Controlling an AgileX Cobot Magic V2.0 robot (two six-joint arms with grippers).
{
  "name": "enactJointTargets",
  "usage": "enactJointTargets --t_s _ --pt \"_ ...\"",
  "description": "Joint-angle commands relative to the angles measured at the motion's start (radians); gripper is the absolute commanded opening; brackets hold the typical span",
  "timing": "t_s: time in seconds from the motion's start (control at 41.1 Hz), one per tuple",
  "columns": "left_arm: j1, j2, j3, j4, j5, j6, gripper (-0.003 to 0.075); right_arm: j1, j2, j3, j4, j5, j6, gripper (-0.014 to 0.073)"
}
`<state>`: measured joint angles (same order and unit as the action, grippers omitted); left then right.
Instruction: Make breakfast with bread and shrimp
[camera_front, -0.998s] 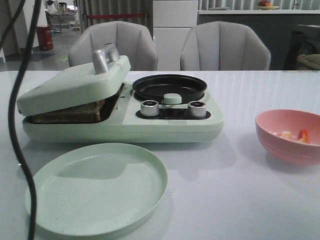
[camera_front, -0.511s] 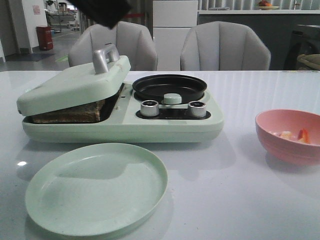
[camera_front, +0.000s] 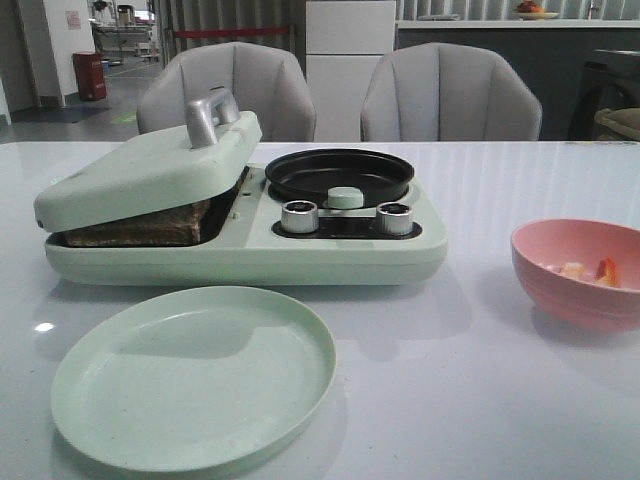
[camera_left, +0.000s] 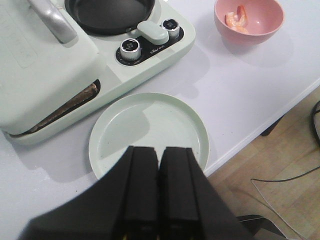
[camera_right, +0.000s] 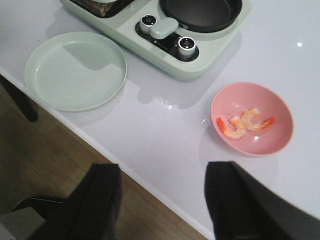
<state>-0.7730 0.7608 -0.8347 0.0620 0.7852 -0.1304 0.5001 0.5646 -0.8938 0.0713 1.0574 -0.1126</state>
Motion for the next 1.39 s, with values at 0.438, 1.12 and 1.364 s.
enactJointTargets --t_s 0.438,1.12,1.364 --pt "-0.008 -0.098 0.045 0.062 -0.049 -0.019 0.0104 -0.006 0.003 -0.023 -0.003 -0.084 -0.003 0.0483" --pt "-0.008 -0.098 0.045 0.075 -0.048 -0.019 0.0104 -0.006 0.121 -0.023 -0.157 -0.055 0.178 0.0483" --pt "-0.008 -0.098 0.045 0.075 -0.048 -0.019 0.0104 -0.006 0.289 -0.023 -0.18 -0.048 0.184 0.0483"
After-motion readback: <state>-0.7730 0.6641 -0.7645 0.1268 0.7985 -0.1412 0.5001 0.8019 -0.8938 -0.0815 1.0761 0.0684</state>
